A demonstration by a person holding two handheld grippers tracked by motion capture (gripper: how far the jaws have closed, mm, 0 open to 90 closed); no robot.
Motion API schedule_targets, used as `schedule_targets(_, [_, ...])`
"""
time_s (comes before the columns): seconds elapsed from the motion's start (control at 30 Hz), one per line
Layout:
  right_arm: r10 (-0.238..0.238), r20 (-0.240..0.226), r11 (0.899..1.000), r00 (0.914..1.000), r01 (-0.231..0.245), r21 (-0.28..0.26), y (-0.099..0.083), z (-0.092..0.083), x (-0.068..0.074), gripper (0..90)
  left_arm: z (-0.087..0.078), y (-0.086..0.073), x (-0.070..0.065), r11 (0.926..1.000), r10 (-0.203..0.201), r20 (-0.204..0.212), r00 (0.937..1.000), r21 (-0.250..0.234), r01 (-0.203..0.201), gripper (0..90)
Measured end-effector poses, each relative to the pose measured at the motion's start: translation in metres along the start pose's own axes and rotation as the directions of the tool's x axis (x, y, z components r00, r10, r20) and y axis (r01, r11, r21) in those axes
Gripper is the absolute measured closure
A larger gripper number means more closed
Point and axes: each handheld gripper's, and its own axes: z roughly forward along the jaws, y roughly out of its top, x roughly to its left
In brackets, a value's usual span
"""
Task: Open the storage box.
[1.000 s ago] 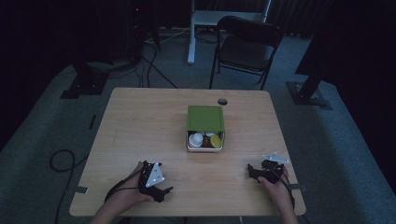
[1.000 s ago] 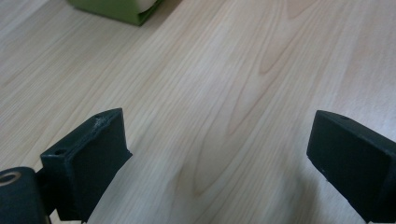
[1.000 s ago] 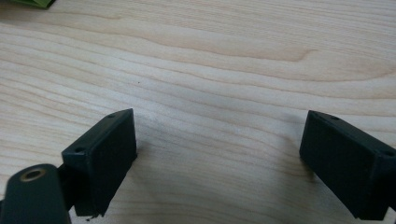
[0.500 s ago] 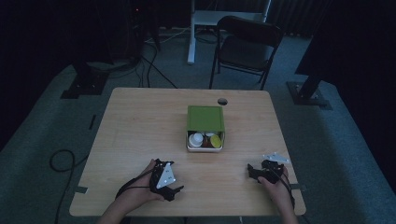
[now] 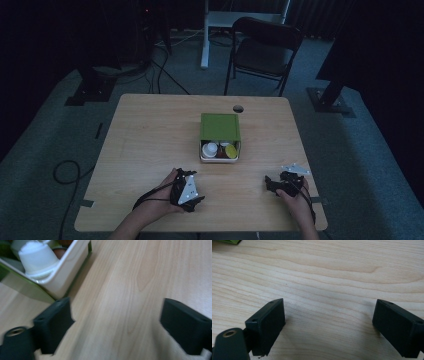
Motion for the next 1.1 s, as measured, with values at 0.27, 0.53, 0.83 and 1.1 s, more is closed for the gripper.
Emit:
schedule_targets(0.27, [0.0,0.0,1.0,1.0,0.0,0.0,0.0,0.0,0.0,10.4,0.007,0.013,0.003,0.9978,0.056,-0.031,0.998,-0.034,-0.057,13.5])
schedule_targets(0.53, [0.0,0.0,1.0,1.0,0.0,0.0,0.0,0.0,0.0,10.4,0.018,0.021,0.004,0.9909,0.131,-0.057,0.9898,-0.024,-0.132,14.4])
schedule_targets(0.83, [0.0,0.0,1.0,1.0,0.0,-0.001,0.0,0.0,0.0,10.4,0.027,0.026,0.006,0.9818,0.182,-0.112,0.9768,-0.033,-0.187,18.9])
schedule_targets(1.1, [0.0,0.0,1.0,1.0,0.0,0.0,0.0,0.0,0.0,10.4,0.038,0.031,0.01,0.9646,0.262,-0.185,0.9472,0.018,-0.263,28.7])
